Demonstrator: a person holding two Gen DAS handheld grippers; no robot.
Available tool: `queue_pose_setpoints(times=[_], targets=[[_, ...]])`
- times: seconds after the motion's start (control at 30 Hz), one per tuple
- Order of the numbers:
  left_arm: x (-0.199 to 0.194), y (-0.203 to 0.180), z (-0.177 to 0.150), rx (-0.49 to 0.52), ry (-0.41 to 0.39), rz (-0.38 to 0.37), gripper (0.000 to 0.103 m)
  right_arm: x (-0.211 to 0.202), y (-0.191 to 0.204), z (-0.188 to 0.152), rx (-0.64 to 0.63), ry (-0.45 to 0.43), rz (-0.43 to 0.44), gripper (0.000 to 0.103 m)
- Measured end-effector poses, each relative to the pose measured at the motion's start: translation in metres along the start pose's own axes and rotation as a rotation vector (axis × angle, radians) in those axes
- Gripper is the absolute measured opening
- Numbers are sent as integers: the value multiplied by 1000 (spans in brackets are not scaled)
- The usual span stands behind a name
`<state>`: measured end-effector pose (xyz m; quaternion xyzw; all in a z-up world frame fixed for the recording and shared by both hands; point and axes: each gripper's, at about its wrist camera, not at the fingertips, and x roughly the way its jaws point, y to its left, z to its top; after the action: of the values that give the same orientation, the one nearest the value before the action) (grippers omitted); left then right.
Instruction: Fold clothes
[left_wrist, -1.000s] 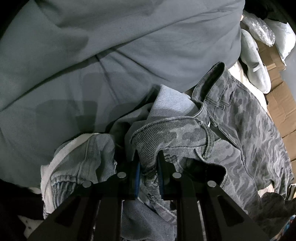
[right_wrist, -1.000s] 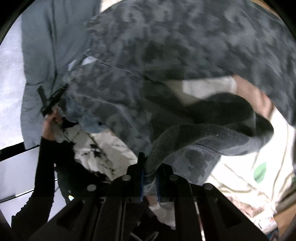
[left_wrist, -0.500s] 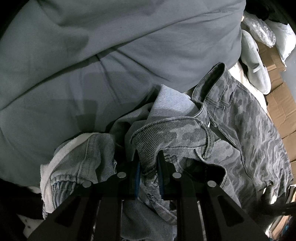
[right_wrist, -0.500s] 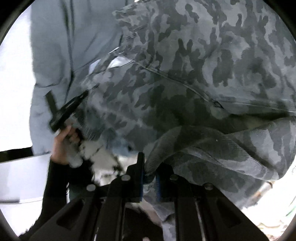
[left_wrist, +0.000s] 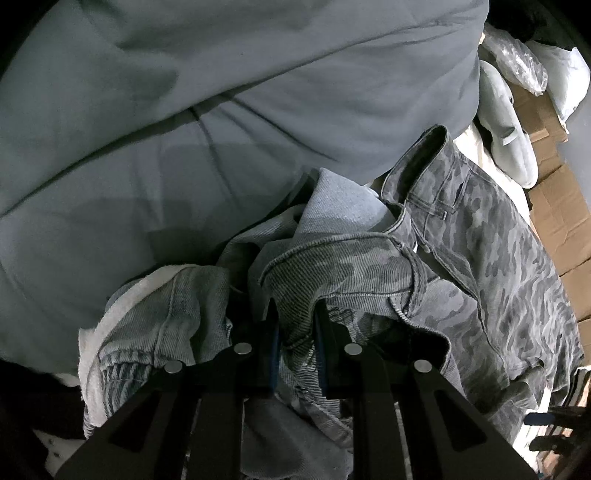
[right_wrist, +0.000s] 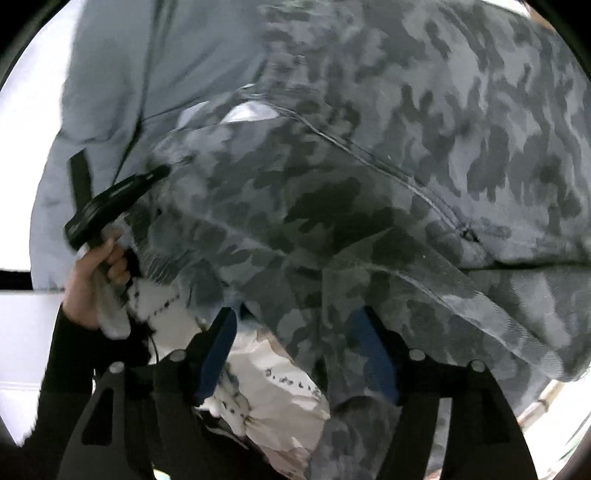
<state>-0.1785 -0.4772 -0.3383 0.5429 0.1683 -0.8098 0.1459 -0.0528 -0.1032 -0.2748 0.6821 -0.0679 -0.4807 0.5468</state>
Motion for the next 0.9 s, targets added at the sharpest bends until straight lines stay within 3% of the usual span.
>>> queue_pose_setpoints(times=[0.17, 0.3, 0.5, 0.67, 0.9], targets=[[0, 1, 0, 3, -1, -3, 16, -38, -15, -19, -83, -21, -71, 66], [0, 2, 0, -1, -1, -8, 16, -64, -50, -40, -103, -9, -165, 66], [0, 1, 1, 2, 4, -5, 16, -86, -111, -63, -28, 4, -255, 66], [1, 2, 1, -1, 5, -11, 18, -83, -147, -79, 32, 14, -268, 65], [1, 2, -1, 7, -2, -10, 19, -64, -184, -88, 109, -78, -265, 64]])
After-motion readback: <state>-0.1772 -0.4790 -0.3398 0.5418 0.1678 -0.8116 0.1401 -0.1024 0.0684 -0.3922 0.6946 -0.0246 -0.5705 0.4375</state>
